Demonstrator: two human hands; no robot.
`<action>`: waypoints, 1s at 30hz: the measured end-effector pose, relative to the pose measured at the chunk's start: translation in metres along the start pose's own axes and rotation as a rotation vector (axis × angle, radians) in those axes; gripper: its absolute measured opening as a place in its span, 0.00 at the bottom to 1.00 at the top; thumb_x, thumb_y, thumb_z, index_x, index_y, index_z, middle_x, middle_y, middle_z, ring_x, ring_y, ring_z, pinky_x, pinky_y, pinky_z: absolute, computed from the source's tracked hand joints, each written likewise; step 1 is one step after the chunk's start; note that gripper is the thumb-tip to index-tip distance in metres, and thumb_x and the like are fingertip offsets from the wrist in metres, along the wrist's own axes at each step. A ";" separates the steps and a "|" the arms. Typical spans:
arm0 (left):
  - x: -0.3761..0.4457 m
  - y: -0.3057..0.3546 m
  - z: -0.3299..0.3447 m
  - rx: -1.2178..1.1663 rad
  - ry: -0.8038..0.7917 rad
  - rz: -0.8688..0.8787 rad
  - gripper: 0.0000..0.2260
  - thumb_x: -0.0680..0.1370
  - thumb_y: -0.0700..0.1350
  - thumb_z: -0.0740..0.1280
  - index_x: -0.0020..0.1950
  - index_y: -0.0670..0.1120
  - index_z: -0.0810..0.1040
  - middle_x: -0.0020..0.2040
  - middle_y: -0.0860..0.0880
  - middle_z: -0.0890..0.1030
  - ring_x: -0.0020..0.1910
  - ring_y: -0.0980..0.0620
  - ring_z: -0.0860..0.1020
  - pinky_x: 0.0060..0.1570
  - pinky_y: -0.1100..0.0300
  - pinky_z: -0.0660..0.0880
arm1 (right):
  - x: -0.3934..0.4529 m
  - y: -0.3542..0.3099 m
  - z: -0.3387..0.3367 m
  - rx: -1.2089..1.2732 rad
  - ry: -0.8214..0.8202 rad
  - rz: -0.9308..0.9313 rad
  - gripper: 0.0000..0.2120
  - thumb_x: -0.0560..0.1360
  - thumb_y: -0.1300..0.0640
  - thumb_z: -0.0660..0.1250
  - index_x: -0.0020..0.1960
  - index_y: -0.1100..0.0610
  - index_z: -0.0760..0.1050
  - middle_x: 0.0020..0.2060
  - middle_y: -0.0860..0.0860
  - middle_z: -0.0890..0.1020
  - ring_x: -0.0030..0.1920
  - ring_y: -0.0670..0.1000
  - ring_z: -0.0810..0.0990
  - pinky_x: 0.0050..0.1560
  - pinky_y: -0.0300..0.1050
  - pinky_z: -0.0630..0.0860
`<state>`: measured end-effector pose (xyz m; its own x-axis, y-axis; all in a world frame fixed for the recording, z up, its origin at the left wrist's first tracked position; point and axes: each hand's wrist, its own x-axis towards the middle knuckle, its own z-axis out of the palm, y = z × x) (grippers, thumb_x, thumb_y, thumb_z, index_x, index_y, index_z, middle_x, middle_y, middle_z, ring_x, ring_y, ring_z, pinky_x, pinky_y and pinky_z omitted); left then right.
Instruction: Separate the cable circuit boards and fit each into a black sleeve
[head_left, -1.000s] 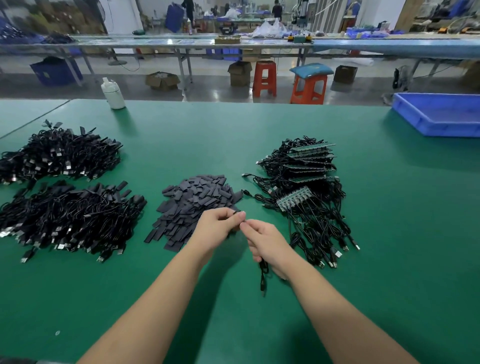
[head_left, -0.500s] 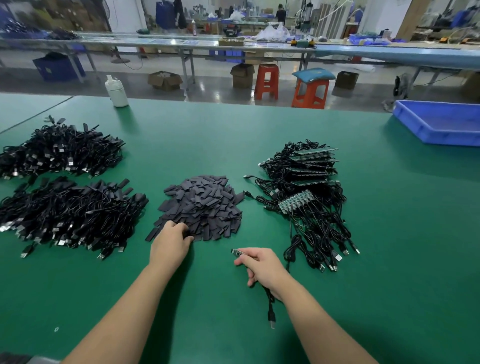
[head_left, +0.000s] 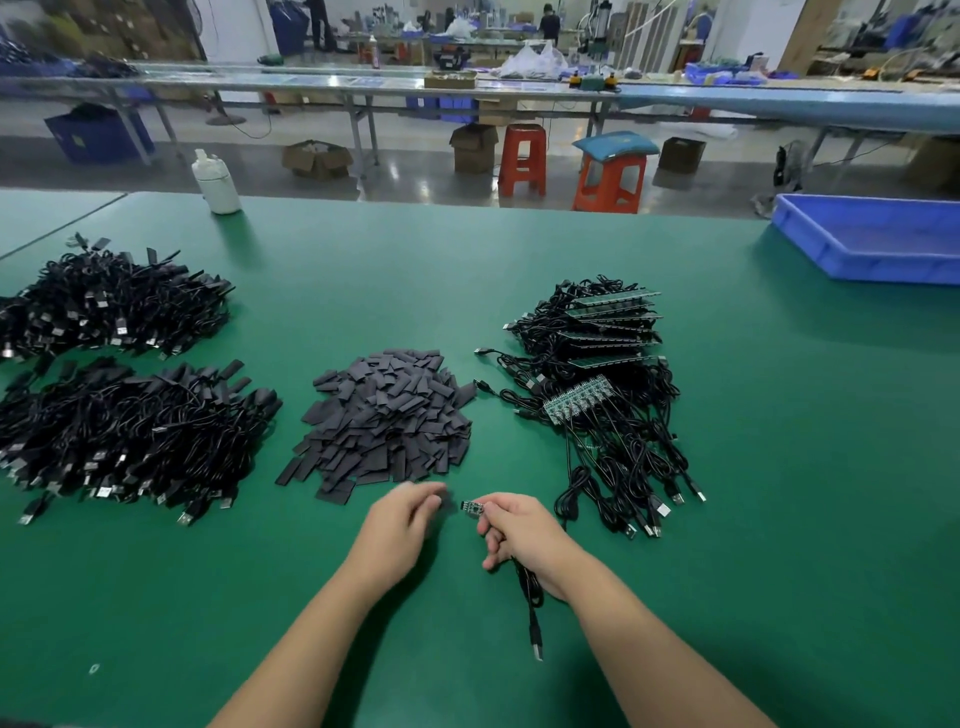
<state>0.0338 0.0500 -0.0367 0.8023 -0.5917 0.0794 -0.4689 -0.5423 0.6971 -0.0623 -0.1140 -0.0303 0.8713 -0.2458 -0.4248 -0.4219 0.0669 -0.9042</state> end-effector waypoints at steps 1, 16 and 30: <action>-0.004 -0.001 0.005 0.022 -0.038 0.026 0.12 0.81 0.44 0.65 0.64 0.47 0.80 0.49 0.54 0.79 0.50 0.57 0.76 0.51 0.67 0.67 | 0.001 0.001 -0.001 0.002 -0.008 0.000 0.11 0.84 0.60 0.56 0.57 0.60 0.77 0.35 0.53 0.74 0.27 0.49 0.75 0.37 0.46 0.80; -0.023 -0.004 0.013 0.018 0.071 0.086 0.08 0.80 0.44 0.68 0.57 0.49 0.83 0.46 0.55 0.82 0.45 0.59 0.78 0.48 0.73 0.68 | 0.005 -0.001 -0.002 -0.108 -0.069 0.029 0.12 0.84 0.59 0.55 0.55 0.64 0.75 0.31 0.51 0.74 0.25 0.49 0.75 0.32 0.41 0.75; -0.027 -0.004 0.017 0.067 0.126 0.160 0.11 0.79 0.43 0.69 0.60 0.45 0.83 0.50 0.53 0.83 0.48 0.54 0.81 0.51 0.65 0.74 | 0.005 -0.003 -0.004 -0.179 -0.139 0.033 0.14 0.84 0.57 0.57 0.43 0.57 0.74 0.26 0.48 0.72 0.25 0.48 0.71 0.30 0.43 0.77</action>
<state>0.0078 0.0577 -0.0541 0.7535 -0.5965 0.2763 -0.6142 -0.4887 0.6197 -0.0578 -0.1194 -0.0292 0.8771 -0.1104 -0.4674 -0.4778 -0.1033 -0.8723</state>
